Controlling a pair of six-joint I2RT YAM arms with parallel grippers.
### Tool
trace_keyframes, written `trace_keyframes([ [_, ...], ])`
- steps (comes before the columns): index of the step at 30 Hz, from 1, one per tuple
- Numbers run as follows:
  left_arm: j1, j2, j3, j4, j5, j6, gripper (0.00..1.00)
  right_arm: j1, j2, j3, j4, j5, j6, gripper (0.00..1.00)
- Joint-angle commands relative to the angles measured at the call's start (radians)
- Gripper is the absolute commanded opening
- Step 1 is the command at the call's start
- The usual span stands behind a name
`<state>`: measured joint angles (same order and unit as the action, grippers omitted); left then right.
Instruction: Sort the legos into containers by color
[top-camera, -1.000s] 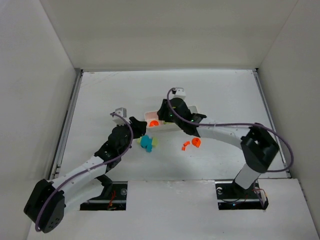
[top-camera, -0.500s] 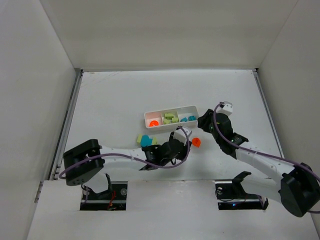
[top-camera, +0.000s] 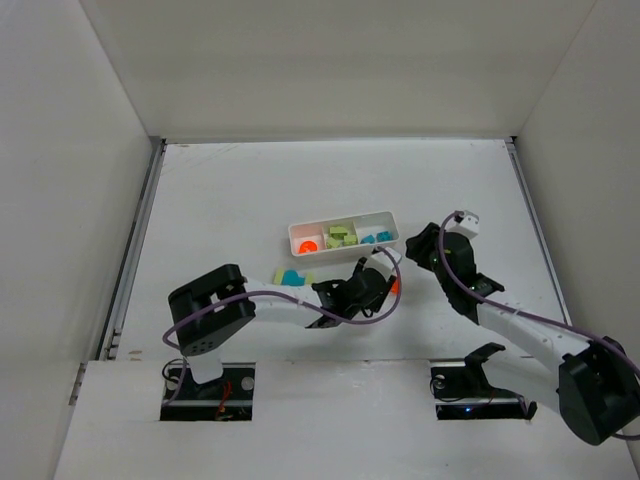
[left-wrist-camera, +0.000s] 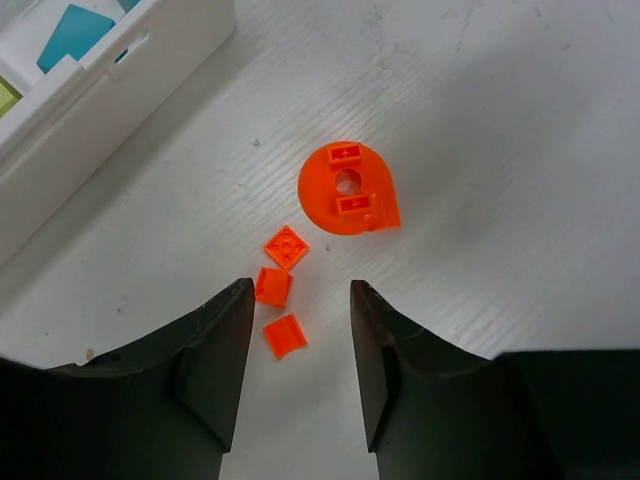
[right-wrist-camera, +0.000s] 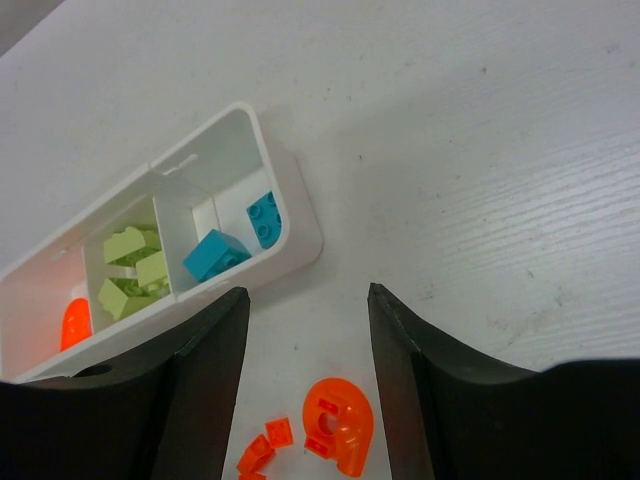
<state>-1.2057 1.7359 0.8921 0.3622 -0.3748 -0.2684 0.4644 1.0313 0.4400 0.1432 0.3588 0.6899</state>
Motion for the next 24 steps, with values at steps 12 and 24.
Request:
trace_keyframes([
  [12,0.065,0.065,0.034,0.061,0.054,0.044,0.34,-0.019,0.015,-0.009,0.101,-0.040,0.023,0.57],
  [24,0.087,0.068,0.025,0.066,0.054,0.040,0.15,-0.019,0.010,-0.014,0.114,-0.041,0.023,0.57],
])
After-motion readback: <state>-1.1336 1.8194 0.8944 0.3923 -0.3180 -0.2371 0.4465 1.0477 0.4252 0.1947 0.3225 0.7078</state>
